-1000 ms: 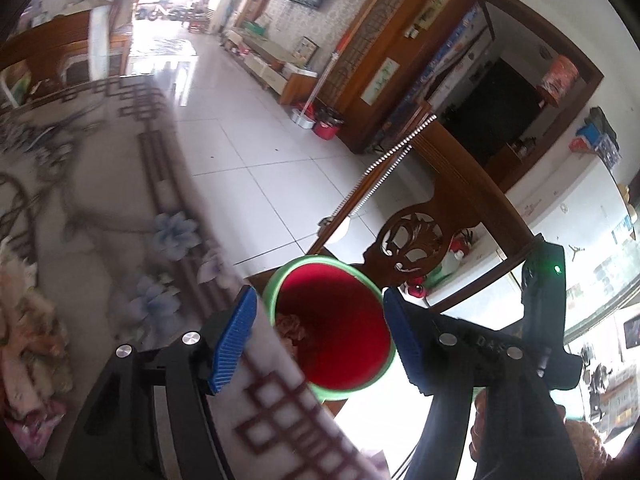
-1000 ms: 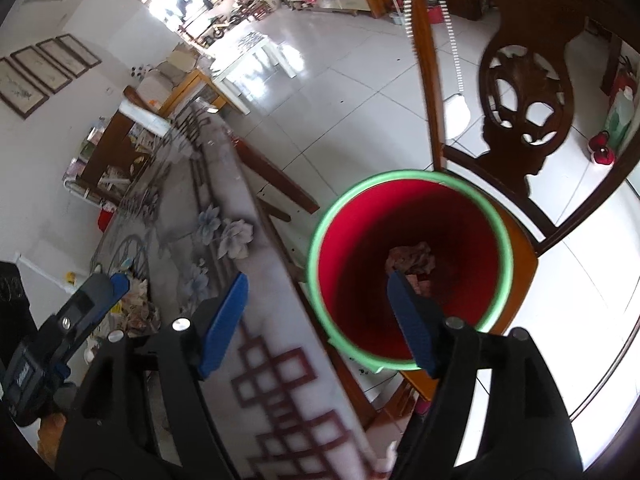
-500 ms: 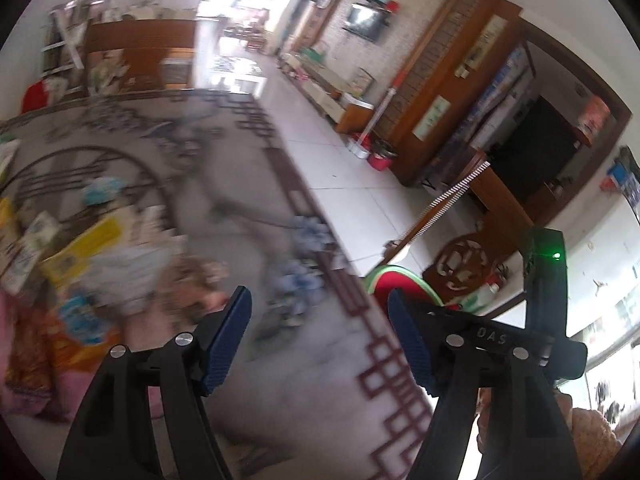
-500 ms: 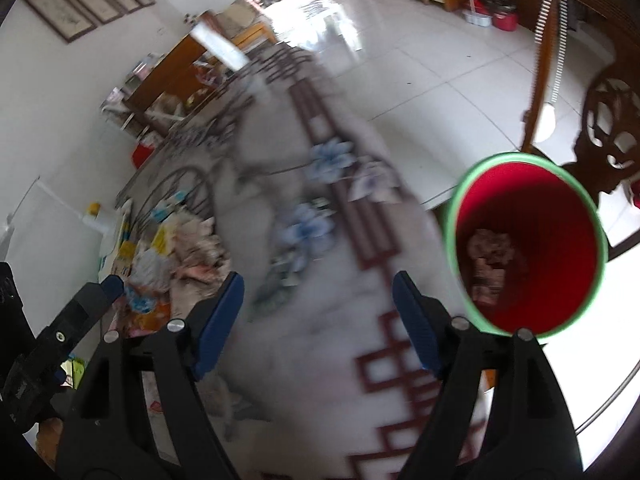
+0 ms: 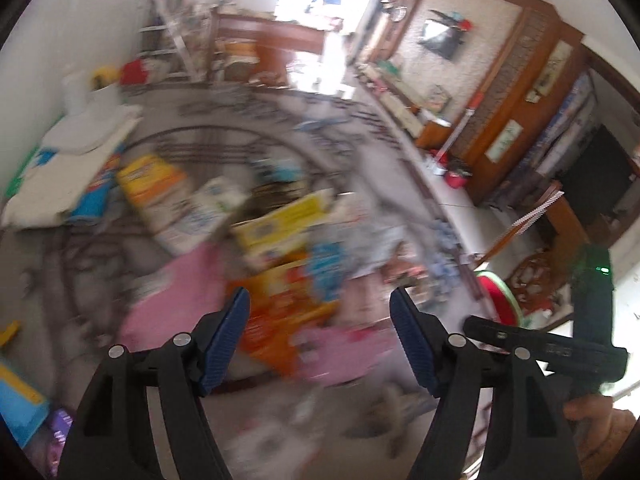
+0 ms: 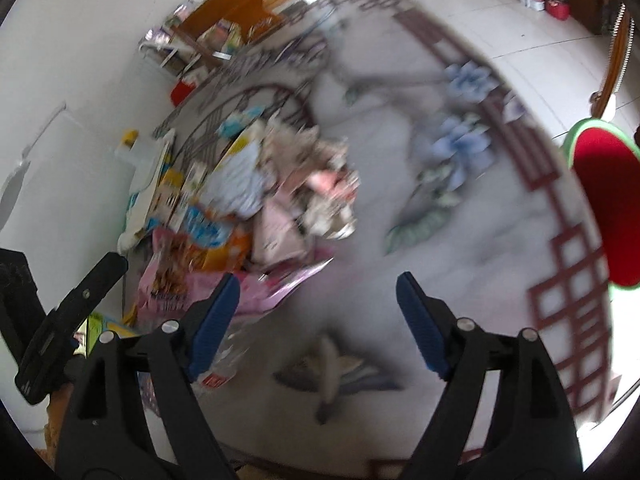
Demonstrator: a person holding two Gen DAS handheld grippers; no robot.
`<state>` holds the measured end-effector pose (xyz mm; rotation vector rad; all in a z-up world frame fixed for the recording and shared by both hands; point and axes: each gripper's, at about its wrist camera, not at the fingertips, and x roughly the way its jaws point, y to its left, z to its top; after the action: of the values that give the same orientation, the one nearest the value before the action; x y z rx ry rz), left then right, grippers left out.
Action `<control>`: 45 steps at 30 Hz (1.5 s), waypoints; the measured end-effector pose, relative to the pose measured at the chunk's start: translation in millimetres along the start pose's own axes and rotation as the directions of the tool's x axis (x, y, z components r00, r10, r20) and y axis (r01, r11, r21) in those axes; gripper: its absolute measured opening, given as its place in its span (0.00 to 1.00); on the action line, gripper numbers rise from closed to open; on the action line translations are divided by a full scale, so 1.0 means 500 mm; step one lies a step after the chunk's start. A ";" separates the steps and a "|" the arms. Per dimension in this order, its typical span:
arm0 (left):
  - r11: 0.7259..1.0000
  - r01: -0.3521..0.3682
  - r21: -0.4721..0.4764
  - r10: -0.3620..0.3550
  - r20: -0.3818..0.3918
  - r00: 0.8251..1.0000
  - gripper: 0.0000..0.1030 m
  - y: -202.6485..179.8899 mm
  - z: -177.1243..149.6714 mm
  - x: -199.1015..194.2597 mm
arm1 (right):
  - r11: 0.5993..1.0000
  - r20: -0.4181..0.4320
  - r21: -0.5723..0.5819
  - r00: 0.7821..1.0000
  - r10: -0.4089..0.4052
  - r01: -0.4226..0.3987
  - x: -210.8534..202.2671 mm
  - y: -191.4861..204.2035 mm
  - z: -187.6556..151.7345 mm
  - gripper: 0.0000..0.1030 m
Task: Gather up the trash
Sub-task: 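Move both open tools back over the trash pile, then grasp pink bag with left tool while right tool grasps clear plastic bottle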
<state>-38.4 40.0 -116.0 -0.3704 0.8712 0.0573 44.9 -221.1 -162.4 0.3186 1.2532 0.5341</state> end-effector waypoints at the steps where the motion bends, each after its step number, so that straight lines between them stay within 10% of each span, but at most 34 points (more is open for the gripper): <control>1: 1.000 -0.018 -0.012 0.018 -0.001 1.000 0.67 0.020 -0.005 -0.003 | 1.000 -0.013 0.002 1.000 0.007 -0.007 0.007 0.009 -0.007 0.77; 17: 0.988 -0.055 -0.142 0.045 -0.075 0.996 0.67 0.181 -0.036 0.026 | 0.987 -0.344 -0.007 0.927 0.147 -0.159 0.162 0.182 -0.109 0.79; 39: 0.989 -0.047 -0.140 0.013 -0.233 0.972 0.57 0.212 -0.016 0.144 | 0.993 -0.451 0.075 0.885 0.114 -0.089 0.294 0.228 -0.131 0.88; 45: 0.980 -0.037 -0.195 -0.001 -0.193 0.981 0.35 0.224 -0.028 0.120 | 0.984 -0.468 0.065 0.867 0.175 -0.164 0.290 0.218 -0.133 0.54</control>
<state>-32.1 134.1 -202.3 -0.5615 1.0639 0.1278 -10.1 -54.7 -243.9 0.3306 1.7164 0.7811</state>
